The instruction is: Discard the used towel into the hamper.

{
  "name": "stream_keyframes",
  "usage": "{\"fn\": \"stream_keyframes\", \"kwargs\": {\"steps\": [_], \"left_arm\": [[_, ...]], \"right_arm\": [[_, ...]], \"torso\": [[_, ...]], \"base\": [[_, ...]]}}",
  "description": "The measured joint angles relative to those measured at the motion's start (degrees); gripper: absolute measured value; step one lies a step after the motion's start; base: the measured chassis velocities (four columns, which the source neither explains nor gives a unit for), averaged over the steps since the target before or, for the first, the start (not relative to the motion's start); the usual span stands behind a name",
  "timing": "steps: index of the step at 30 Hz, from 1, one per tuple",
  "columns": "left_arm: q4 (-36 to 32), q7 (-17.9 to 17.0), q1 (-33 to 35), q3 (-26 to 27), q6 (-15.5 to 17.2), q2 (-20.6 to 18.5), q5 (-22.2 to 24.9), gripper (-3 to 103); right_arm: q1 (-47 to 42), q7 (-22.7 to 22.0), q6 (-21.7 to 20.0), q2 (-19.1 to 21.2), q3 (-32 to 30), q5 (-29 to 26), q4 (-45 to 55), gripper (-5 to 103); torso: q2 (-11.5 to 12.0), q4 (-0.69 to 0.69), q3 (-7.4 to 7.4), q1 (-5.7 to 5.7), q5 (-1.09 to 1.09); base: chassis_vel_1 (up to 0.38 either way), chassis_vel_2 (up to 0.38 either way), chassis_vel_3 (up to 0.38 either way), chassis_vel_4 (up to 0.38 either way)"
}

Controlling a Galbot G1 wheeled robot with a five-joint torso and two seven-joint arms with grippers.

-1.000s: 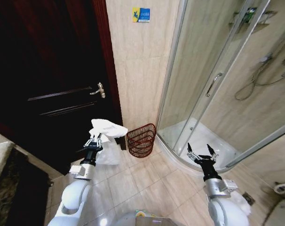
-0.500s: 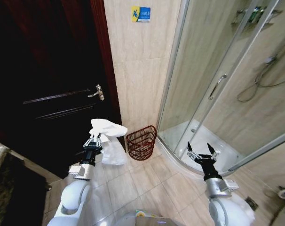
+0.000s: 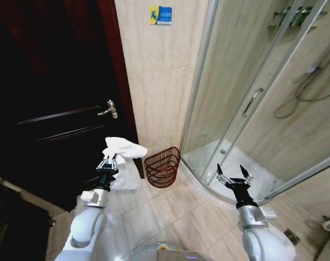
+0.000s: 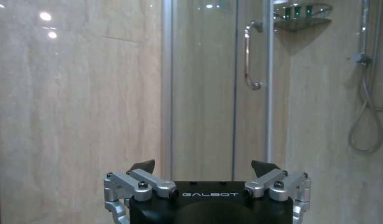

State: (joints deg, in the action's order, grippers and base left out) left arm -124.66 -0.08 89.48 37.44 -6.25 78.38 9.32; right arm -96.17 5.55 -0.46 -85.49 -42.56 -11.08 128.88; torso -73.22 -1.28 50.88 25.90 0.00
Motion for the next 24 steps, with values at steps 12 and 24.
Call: {"fn": "stream_keyframes", "kwargs": {"steps": [12,24], "left_arm": [[0.05,0.0,-0.19,-0.01,-0.04,0.08,-0.22,6],[0.11,0.17,-0.82,-0.21,-0.05,0.1,0.22,6]], "right_arm": [[0.06,0.16,-0.04,0.01,0.05,-0.02,-0.24,100],[0.02,0.52,-0.03,0.03,0.18,-0.05,-0.12,100]], "torso": [[0.0,0.0,0.0,0.0,0.0],[0.0,-0.02,0.0,0.01,0.0]], "base": [[-0.122,-0.031,-0.031,-0.118],[-0.146,-0.062,-0.055,-0.151]]}}
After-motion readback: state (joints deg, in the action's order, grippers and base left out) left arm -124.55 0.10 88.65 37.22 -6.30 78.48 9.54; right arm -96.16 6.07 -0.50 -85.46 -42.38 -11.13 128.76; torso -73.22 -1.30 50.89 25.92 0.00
